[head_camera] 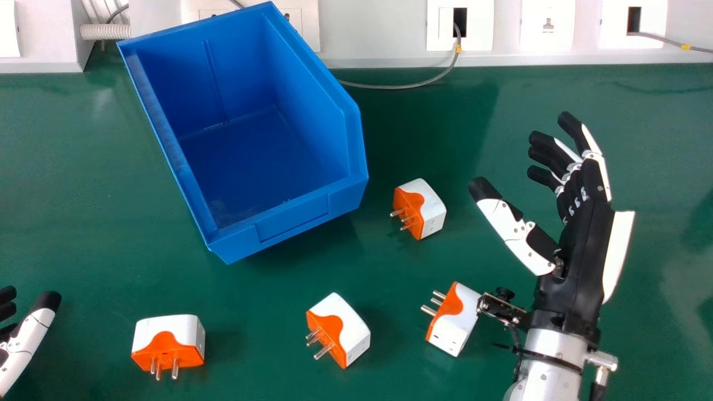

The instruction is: Pick all objects and put in blue box

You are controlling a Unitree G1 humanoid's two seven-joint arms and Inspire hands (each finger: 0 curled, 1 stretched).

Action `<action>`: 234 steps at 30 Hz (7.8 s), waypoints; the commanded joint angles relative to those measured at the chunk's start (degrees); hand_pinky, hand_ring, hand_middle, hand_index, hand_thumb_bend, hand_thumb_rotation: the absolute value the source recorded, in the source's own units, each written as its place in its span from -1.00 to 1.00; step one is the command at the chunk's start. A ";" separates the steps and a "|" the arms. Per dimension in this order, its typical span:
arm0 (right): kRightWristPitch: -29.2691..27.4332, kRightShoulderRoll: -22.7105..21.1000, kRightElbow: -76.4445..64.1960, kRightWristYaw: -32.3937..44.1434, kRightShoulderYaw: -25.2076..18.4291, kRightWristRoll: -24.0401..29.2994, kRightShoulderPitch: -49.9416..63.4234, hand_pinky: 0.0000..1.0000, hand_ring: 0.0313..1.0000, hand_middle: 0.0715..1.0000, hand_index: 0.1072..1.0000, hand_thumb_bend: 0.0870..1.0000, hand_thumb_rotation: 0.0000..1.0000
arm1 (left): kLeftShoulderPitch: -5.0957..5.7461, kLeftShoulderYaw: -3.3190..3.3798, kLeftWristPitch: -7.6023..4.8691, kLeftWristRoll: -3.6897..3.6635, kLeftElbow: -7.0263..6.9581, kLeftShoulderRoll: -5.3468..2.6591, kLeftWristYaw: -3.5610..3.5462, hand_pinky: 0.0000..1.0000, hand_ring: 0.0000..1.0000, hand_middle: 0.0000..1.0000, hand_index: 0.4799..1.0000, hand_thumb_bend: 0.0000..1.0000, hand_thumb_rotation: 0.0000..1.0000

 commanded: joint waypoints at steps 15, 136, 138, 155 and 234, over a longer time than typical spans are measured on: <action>-0.73 -0.25 -1.43 -0.13 -0.06 -0.45 0.08 0.33 0.41 0.38 0.57 0.13 -0.37 | 2.61 0.48 3.81 -0.67 2.26 -0.83 -0.70 0.40 0.48 0.46 0.03 0.67 -0.34; 9.52 -22.29 -20.05 9.78 20.09 -17.93 2.23 -0.27 -0.16 -0.07 -0.16 -0.09 -1.00 | 2.97 -0.35 2.95 0.24 1.82 -1.11 0.64 0.42 0.50 0.46 0.03 0.68 -0.30; 9.40 -21.37 -20.71 9.68 20.33 -19.02 0.72 -0.23 -0.15 -0.07 -0.17 -0.09 -1.00 | 2.76 -0.35 3.11 0.21 1.91 -1.09 0.51 0.42 0.50 0.47 0.02 0.68 -0.30; 9.75 -15.18 -13.19 7.95 23.84 -27.37 -20.29 -0.21 -0.09 -0.07 -0.17 -0.09 -1.00 | 0.44 -1.34 4.78 1.34 2.63 -1.11 2.72 0.35 0.46 0.46 0.01 0.69 -0.30; 37.49 -4.58 28.69 -17.61 39.53 -36.88 -52.49 0.79 0.99 1.00 0.80 0.77 -0.87 | -0.66 -1.10 6.14 0.74 3.16 -1.04 2.14 0.35 0.46 0.45 0.01 0.71 -0.32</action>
